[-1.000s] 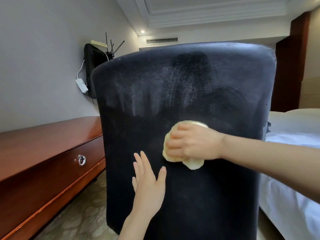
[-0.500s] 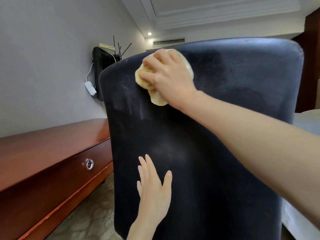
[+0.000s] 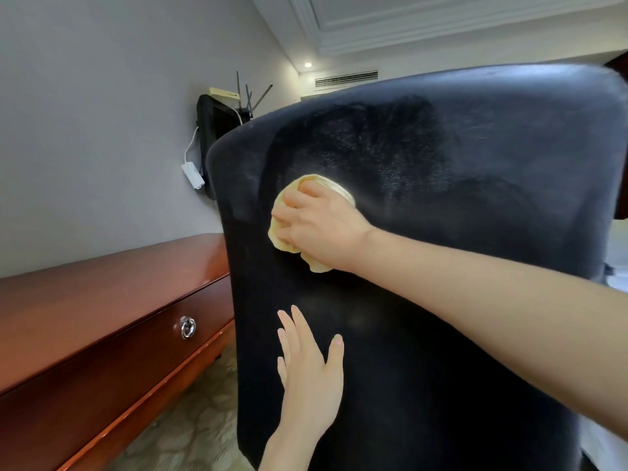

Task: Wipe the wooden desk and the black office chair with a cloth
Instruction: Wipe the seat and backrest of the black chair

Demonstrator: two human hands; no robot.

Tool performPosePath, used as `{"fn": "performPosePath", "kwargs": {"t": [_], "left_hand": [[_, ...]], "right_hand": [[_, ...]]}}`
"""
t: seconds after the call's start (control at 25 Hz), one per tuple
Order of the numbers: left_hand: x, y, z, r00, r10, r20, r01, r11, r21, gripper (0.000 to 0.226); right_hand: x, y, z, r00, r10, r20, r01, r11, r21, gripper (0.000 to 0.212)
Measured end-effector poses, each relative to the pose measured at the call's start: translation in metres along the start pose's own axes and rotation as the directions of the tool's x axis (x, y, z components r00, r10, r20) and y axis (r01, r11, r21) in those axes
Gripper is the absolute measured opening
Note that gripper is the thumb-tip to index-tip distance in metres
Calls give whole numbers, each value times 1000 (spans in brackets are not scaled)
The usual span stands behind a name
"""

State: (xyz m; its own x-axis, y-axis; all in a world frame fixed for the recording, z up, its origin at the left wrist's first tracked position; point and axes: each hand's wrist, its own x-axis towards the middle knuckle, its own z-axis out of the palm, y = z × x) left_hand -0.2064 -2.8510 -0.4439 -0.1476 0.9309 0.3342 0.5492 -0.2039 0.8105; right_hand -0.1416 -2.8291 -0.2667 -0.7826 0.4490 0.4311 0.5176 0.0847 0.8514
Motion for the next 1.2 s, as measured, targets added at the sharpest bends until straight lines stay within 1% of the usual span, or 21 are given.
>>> {"fn": "performPosePath", "kwargs": {"t": [0.12,0.2,0.32,0.44,0.56,0.64,0.72,0.76,0.8,0.84,0.88,0.92,0.96,1.0,1.04,1.08,1.12,1.16,1.2], "left_hand": [[-1,18,9,997,66,-35,-69,994,-90,74],[-2,32,14,988,131,-80,-142,978,-152,74],[-2,55,17,977,186,-108,-207,950,-234,74],[-4,68,18,979,190,-79,-202,958,-206,75],[-10,70,21,975,208,-75,-216,969,-124,74],[-15,71,23,963,235,-130,-248,964,-94,74],[-16,71,20,938,262,-225,-285,956,-73,75],[-15,71,16,926,265,-270,-293,954,-66,76],[-13,70,11,916,261,-304,-292,955,-61,77],[-11,68,5,910,252,-329,-286,957,-56,79],[-9,66,-1,906,240,-348,-274,960,-54,81],[-8,62,-7,905,223,-362,-258,965,-53,84],[-6,59,-13,905,204,-374,-240,969,-52,87],[-4,56,-18,905,187,-383,-222,974,-50,90],[-2,52,-24,906,171,-388,-206,977,-51,93],[0,48,-30,908,155,-389,-193,979,-62,97],[3,45,-36,913,139,-385,-182,980,-79,100],[6,42,-41,918,123,-378,-173,980,-102,104],[9,40,-45,923,111,-367,-167,978,-124,107]], "right_hand": [[-47,20,-6,999,34,-33,-33,999,13,27],[-83,36,-12,995,59,-76,-60,998,-6,30],[-137,61,-18,974,89,-210,-94,995,-15,32],[-203,87,-13,929,116,-351,-131,991,-18,32],[-255,102,-4,890,206,-407,-229,973,-6,29],[-271,105,4,846,298,-443,-306,950,55,27],[-276,101,13,769,427,-476,-419,899,129,24],[-277,96,18,711,506,-489,-488,855,176,23],[-276,90,22,637,600,-484,-562,791,240,25],[-275,83,25,541,707,-456,-636,699,328,30],[-271,77,28,417,812,-408,-695,575,432,38],[-264,72,30,275,898,-342,-734,426,529,45],[-256,70,32,118,956,-269,-753,263,603,48],[-245,71,32,-51,981,-190,-746,89,660,46],[-233,73,30,-221,969,-112,-709,-81,701,43],[-219,76,26,-362,932,-29,-652,-231,722,43],[-205,79,22,-458,889,28,-608,-335,720,48],[-192,80,19,-499,865,54,-592,-385,708,51],[-178,78,16,-491,870,49,-600,-379,704,49]]}}
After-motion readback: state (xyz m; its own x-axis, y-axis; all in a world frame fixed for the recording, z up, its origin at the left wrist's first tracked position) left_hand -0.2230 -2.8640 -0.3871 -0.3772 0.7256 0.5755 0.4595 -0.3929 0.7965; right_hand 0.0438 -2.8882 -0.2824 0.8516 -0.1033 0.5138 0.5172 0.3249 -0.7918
